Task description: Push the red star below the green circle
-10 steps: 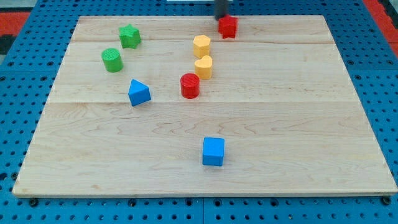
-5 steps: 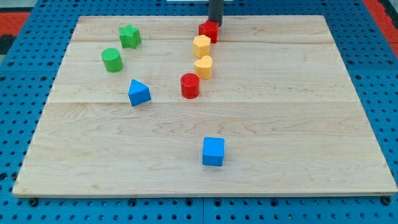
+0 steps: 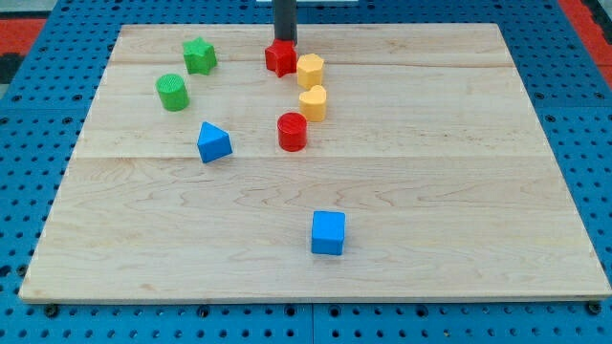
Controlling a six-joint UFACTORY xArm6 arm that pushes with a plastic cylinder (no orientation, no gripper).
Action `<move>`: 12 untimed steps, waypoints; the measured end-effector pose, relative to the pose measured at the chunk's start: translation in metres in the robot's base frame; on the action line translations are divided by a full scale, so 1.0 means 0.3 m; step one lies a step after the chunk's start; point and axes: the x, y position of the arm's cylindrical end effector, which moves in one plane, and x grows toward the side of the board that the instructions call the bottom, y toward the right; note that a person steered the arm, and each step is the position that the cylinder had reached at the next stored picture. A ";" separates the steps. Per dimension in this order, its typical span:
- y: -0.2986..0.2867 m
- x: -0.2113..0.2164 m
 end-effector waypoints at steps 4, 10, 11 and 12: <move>-0.098 0.109; -0.153 0.340; -0.269 0.383; -0.193 0.323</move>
